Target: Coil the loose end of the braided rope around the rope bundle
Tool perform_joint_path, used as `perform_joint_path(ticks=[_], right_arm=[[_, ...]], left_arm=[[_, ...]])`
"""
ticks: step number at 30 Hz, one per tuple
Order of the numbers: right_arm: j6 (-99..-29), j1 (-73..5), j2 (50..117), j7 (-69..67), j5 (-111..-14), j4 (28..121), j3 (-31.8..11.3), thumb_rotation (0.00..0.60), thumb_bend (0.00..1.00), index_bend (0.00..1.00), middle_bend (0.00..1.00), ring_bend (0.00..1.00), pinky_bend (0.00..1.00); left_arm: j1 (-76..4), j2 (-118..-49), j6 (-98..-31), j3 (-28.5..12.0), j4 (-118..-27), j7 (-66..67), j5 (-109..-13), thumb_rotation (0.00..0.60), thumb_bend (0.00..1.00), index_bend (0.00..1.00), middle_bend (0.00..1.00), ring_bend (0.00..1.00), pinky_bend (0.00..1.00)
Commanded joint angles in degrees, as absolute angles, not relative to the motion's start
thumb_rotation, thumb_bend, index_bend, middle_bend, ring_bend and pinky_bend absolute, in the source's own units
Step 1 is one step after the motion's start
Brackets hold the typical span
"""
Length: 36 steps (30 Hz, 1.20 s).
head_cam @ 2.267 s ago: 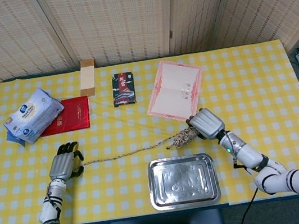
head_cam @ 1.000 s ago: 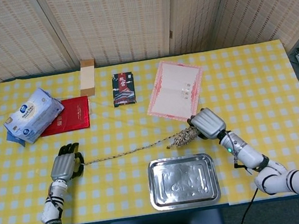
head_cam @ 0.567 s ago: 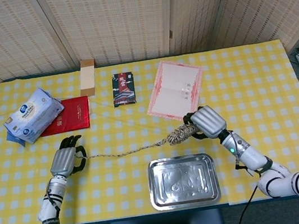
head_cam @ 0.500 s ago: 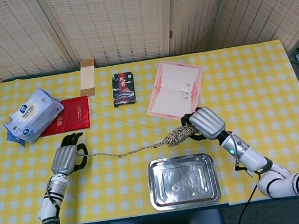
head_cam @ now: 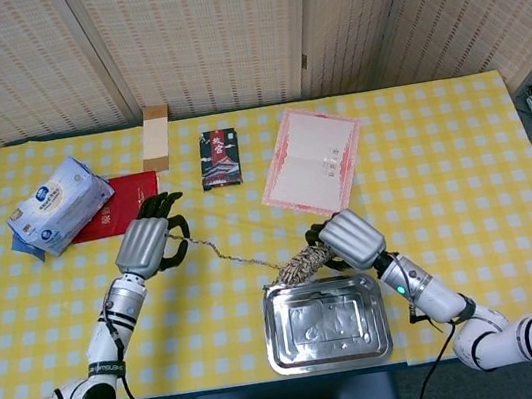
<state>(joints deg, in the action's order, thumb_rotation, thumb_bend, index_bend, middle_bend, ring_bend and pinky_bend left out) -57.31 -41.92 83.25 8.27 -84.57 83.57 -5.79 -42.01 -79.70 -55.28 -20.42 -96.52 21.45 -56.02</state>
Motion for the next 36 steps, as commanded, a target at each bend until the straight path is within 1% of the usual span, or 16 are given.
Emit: perform_joint_path(ticks=[1,8,13,18,28,36], right_arm=[[-56.37,-42.29,84.19,11.88,-82.34,84.99,-6.51,0.600,0.57,0.82,0.73,0.84,0.68],[-55.05,-43.23,86.81,19.47,-76.64,86.47,-8.40,0.600,0.57,0.86,0.78,0.91,0.75],[-54.61,-44.08,89.14,23.25,-72.91,86.21,-9.63,0.600,0.57,0.86,0.78,0.92,0.77],[-54.11,-45.31,91.79,23.92,-70.93,85.73,-10.75,0.600,0.57,0.87,0.79,0.93,0.77],[-53.36,-46.41,93.81,23.70,-70.07,86.65,-10.49,0.600,0.57,0.88,0.80,0.94,0.77],[-53.48,-47.45,96.80,23.81,-66.77,85.83,-12.40,0.600,0.57,0.89,0.81,0.94,0.78]], left_arm=[[-44.43,-78.09,-56.35,-22.36,-100.43,24.08,-53.10,0.600,0.52,0.59,0.13,0.04,0.01],[-47.38,-76.54,-58.71,-23.99,-107.96,26.41,-50.32,0.600,0.52,0.59,0.13,0.03,0.01],[-49.33,-76.13,-60.29,-25.03,-111.80,27.12,-48.67,0.600,0.52,0.59,0.13,0.03,0.01],[-51.20,-75.62,-61.57,-25.81,-115.06,27.52,-46.97,0.600,0.52,0.58,0.13,0.03,0.01],[-53.93,-75.81,-64.19,-26.64,-116.45,27.02,-44.26,0.600,0.52,0.58,0.13,0.02,0.00],[-54.28,-75.09,-64.01,-27.02,-118.22,23.84,-43.24,0.600,0.52,0.58,0.13,0.02,0.00]])
